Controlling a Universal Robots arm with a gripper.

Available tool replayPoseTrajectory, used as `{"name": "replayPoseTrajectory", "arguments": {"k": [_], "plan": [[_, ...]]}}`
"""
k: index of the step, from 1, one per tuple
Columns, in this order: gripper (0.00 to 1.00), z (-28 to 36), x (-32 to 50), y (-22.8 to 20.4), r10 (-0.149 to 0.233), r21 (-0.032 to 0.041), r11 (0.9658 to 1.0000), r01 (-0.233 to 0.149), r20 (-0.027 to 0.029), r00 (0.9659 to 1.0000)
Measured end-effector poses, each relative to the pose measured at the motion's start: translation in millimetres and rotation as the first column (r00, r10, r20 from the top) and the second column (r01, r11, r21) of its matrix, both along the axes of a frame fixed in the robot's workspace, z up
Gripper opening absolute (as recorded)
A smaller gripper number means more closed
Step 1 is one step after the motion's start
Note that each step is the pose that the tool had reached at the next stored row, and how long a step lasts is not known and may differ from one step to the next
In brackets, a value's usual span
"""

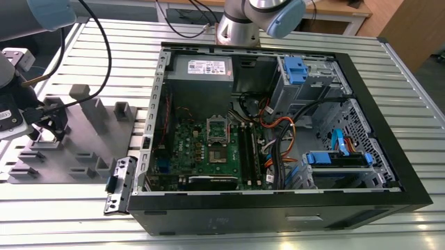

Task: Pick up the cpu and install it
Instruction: 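Pick up the cpu and move it towards the insertion slot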

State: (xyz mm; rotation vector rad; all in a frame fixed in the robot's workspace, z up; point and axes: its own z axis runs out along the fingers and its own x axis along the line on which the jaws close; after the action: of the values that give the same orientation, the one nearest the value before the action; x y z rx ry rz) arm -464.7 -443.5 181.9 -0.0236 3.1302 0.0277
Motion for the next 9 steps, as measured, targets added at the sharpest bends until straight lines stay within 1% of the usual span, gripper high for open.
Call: {"name": "replayPoseTrajectory", "arguments": {"k": [4, 6, 9], "plan": [[0.58, 0.0, 0.0, 0.0, 0.000, -0.0001, 1.0000, 0.000, 0.0000, 1.0000], [0.47, 0.0, 0.0, 0.0, 0.000, 0.0000, 1.0000, 0.000, -0.0001, 1.0000], [0.47, -0.1, 0.0, 0.0, 0.000, 0.0000, 1.0000, 0.000, 0.0000, 1.0000]]}}
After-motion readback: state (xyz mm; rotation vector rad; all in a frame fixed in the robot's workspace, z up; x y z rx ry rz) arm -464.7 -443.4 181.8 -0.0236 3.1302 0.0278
